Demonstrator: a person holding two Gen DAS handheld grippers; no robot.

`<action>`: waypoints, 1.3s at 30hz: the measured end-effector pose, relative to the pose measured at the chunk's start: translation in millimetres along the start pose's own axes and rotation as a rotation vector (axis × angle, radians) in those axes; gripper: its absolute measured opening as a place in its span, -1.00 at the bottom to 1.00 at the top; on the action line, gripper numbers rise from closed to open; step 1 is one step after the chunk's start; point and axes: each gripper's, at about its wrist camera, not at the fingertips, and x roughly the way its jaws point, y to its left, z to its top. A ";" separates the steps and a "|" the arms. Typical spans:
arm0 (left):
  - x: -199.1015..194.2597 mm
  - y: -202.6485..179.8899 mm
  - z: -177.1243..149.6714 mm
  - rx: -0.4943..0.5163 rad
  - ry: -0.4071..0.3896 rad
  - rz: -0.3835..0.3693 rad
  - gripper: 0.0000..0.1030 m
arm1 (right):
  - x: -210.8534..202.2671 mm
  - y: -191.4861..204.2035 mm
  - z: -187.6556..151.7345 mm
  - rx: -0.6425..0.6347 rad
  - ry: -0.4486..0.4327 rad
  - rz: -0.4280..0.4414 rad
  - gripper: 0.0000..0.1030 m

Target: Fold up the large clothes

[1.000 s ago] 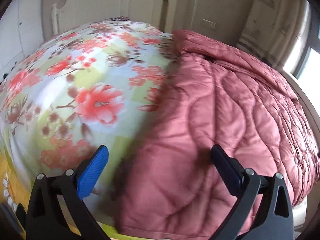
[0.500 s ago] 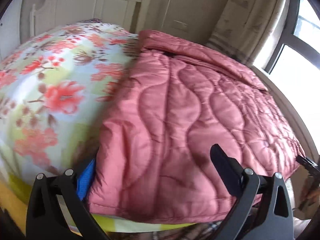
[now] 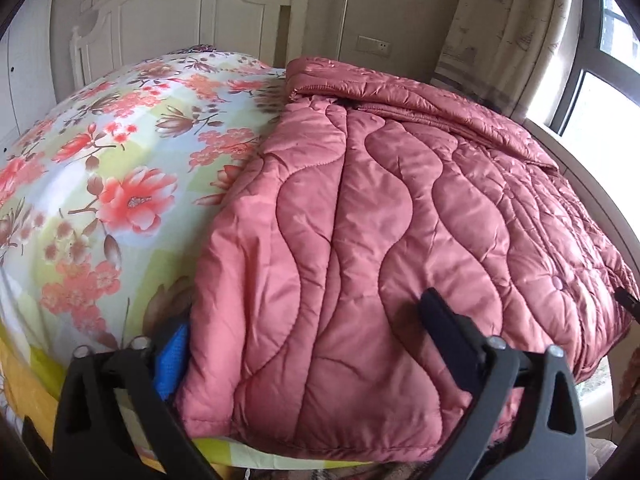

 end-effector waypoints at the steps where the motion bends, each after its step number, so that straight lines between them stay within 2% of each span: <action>1: -2.6 0.1 -0.7 0.018 -0.001 0.004 0.37 | 0.3 1.4 -0.2 -0.005 -0.001 -0.009 0.34; 2: -4.5 0.6 -0.6 0.027 0.001 -0.009 -0.08 | 0.8 3.9 -0.5 -0.018 0.000 -0.028 0.15; 3: -7.4 2.9 -1.1 0.027 0.009 -0.058 -0.52 | 1.0 4.8 -2.1 -0.023 0.001 -0.029 -0.06; 4: -9.2 5.4 -1.4 0.009 0.019 -0.112 -0.57 | 2.7 4.0 -3.7 -0.006 0.005 0.013 -0.41; 5: -13.7 9.3 -2.8 -0.019 0.018 -0.144 -0.63 | 3.3 3.4 -5.8 0.011 0.002 0.030 -0.48; 7: -27.4 10.4 -6.3 -0.020 -0.006 -0.159 -0.67 | 2.2 8.0 -8.7 0.004 -0.004 0.029 -0.57; 9: -51.8 15.0 -8.3 -0.038 -0.057 -0.210 -0.68 | -6.6 7.7 -8.4 0.026 0.003 0.075 -0.60; 13: -114.3 34.9 -7.6 -0.111 -0.152 -0.371 -0.68 | -47.5 6.0 0.2 0.046 -0.021 0.190 -0.62; 17: -188.9 55.7 -5.1 -0.128 -0.309 -0.502 -0.68 | -117.5 19.5 6.7 -0.012 -0.128 0.344 -0.63; 19: -208.6 62.8 0.3 -0.133 -0.360 -0.547 -0.67 | -153.2 27.9 12.8 -0.043 -0.207 0.403 -0.63; 20: -214.3 63.8 6.9 -0.132 -0.379 -0.558 -0.66 | -171.4 33.7 19.2 -0.065 -0.258 0.424 -0.63; 22: -212.7 66.6 23.2 -0.146 -0.396 -0.551 -0.64 | -186.2 46.3 34.3 -0.109 -0.312 0.406 -0.62; 25: -182.4 74.6 62.7 -0.217 -0.365 -0.563 -0.64 | -170.8 58.6 72.1 -0.091 -0.316 0.405 -0.62; 28: -135.7 80.5 114.2 -0.286 -0.313 -0.519 -0.64 | -126.5 62.8 120.7 -0.052 -0.289 0.345 -0.62; 31: -80.7 72.3 172.5 -0.286 -0.250 -0.431 -0.63 | -65.2 57.2 177.0 0.020 -0.238 0.281 -0.62; 32: -52.4 67.6 196.8 -0.282 -0.205 -0.385 -0.60 | -41.0 53.6 195.1 0.044 -0.221 0.255 -0.62; 34: -11.0 67.0 219.8 -0.299 -0.140 -0.324 -0.49 | 3.3 43.7 218.5 0.104 -0.176 0.203 -0.62; 35: 22.8 68.6 229.5 -0.327 -0.082 -0.292 -0.34 | 24.8 37.1 224.0 0.139 -0.152 0.182 -0.62; 37: 74.1 73.8 232.9 -0.371 0.013 -0.232 -0.07 | 83.4 12.1 232.6 0.263 -0.069 0.138 -0.58; 38: 104.6 79.5 227.5 -0.407 0.060 -0.200 0.13 | 112.7 -0.4 229.9 0.323 -0.011 0.115 -0.49; 39: 121.1 83.7 220.8 -0.421 0.064 -0.182 0.21 | 145.3 -14.1 221.1 0.391 0.060 0.076 -0.44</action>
